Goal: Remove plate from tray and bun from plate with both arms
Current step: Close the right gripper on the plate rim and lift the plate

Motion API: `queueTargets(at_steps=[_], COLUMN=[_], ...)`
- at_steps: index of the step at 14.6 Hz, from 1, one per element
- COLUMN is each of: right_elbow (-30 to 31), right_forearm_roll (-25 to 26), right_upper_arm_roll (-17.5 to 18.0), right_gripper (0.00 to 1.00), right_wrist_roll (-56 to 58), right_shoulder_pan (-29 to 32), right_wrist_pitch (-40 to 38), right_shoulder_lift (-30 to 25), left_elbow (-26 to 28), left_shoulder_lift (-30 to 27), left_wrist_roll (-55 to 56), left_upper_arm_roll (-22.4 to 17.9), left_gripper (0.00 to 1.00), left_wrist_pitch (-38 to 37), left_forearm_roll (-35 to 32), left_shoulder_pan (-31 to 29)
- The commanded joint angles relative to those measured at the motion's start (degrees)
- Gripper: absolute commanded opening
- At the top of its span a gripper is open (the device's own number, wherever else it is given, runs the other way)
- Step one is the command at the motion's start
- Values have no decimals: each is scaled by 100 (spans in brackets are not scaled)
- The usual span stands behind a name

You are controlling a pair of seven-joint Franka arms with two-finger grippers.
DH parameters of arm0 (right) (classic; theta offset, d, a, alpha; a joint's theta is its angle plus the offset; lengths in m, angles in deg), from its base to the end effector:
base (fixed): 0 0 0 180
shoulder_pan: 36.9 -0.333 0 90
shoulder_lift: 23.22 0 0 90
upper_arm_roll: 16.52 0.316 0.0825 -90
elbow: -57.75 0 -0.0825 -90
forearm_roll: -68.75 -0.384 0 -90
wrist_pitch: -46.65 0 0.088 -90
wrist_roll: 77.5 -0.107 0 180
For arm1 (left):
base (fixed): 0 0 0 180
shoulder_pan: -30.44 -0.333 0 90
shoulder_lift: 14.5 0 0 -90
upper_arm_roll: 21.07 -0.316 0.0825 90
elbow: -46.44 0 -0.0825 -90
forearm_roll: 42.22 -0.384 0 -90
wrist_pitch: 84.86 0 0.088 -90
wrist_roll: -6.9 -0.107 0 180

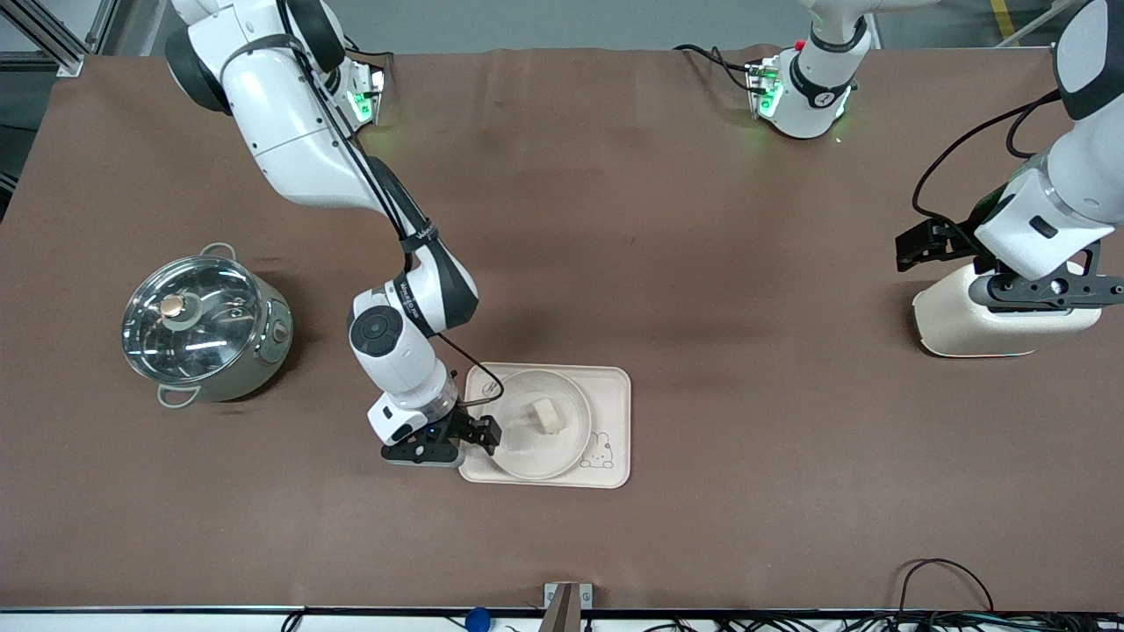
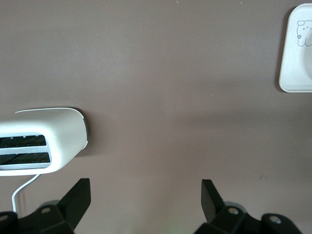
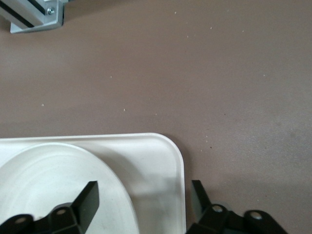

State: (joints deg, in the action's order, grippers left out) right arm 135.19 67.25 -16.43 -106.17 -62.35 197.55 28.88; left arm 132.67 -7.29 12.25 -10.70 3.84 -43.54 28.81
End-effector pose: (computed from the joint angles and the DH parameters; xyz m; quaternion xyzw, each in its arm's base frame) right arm 0.6948 0.3309 0.2136 -0.9819 0.0373 -0.1609 0.0924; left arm 0.5826 -0.0805 0.5827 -0.9988 0.0295 0.0400 0.0051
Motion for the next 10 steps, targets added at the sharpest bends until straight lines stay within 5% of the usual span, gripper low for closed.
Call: queueTargets(at_steps=[1,6,8,10], right_elbow=[-19,69,69,69], right_forearm_roll=[290,326,334,413], right_upper_arm_roll=[-44,-44,-44,-44], right_gripper=[78,71,50,14], right_wrist_roll=[-130,-148,-148,-139], right_shoulder_pan=[-118,-215,-215,-215], right_wrist_pitch=[-8,1,1,1], right_shoulder_lift=[99,143,160,169], left_elbow=[-88,-79,-79,-79], left_shoulder_lift=[51,104,130,139], left_wrist_roll=[-17,-17,-17,-17], left_upper_arm_roll=[9,9,9,9], left_gripper=[100,100,100,100], left_wrist_pitch=[16,95,104,104], left_forearm_roll=[9,9,9,9], left_shoulder_pan=[5,5,5,5])
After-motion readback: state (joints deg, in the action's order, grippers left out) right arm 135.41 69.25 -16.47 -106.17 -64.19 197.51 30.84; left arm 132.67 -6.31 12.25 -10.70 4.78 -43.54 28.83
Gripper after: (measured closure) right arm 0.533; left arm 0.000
